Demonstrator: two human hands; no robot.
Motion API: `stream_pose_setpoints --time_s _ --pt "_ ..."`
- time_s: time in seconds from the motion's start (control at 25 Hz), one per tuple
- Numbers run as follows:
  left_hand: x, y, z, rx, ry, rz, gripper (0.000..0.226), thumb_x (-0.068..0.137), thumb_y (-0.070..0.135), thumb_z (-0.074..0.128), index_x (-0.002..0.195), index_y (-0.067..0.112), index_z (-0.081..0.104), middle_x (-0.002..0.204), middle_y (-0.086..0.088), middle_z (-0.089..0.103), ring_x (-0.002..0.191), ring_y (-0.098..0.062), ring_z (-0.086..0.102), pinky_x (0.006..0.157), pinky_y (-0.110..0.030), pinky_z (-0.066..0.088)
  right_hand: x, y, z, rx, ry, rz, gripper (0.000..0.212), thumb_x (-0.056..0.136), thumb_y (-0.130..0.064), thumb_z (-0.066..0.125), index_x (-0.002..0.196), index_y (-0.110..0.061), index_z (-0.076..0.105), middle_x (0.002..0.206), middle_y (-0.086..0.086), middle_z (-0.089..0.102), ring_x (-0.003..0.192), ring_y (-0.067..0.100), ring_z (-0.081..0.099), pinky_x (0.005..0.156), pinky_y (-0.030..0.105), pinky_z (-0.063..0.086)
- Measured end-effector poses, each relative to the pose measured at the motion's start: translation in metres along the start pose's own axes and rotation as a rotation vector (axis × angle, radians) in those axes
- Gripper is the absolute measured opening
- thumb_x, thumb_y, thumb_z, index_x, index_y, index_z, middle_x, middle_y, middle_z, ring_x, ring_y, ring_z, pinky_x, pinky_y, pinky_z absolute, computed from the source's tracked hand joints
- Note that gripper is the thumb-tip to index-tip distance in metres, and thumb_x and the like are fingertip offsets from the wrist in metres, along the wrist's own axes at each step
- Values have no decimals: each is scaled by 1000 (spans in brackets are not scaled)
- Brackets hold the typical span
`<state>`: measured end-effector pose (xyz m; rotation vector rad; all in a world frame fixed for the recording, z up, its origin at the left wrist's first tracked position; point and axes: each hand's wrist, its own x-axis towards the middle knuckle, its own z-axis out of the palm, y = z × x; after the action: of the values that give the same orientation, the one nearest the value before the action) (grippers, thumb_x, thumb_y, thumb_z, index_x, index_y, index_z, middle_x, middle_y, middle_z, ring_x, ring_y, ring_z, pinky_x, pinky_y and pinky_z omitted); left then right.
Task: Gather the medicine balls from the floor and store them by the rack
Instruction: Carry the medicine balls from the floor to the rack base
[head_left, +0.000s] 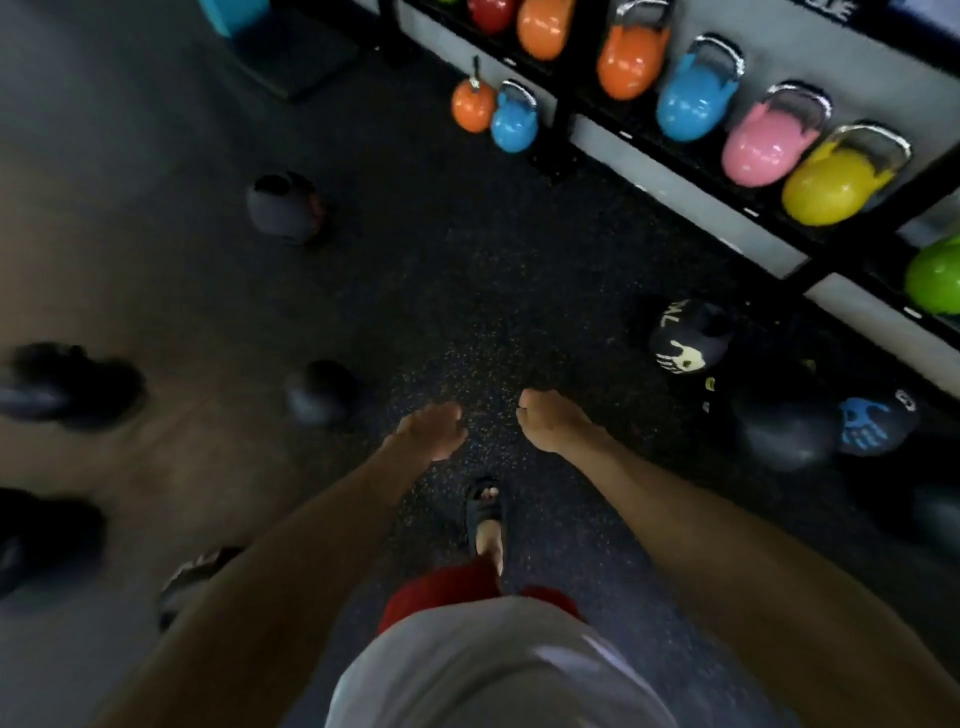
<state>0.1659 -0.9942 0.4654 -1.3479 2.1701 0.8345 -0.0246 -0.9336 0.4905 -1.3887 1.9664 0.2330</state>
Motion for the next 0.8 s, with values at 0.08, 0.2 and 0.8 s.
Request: stream_pose_setpoints --time_s 0.08,0.2,0.8 --pt "-53 -41 26 -84 63 -52 41 102 39 46 132 14 56 132 -11 62 118 -30 61 97 -42 51 -22 -41 39 -64 -14 -81 37 107 -29 36 129 -6 54 128 20 59 113 36 59 84 40 46" --pt "-141 -108 78 -161 69 -151 42 102 39 46 136 16 54 140 -10 57 126 -31 57 102 -42 47 -64 -110 107 -120 -52 -166 35 106 -30 36 124 -8 57 126 18 60 112 35 59 85 39 47" --pt "-447 -458 269 -392 114 -468 37 104 33 45 133 12 56 137 -15 60 127 -33 56 102 -42 44 -233 -448 392 -333 -252 -395 34 105 -33 38 125 -12 56 129 16 57 115 35 58 93 46 48"
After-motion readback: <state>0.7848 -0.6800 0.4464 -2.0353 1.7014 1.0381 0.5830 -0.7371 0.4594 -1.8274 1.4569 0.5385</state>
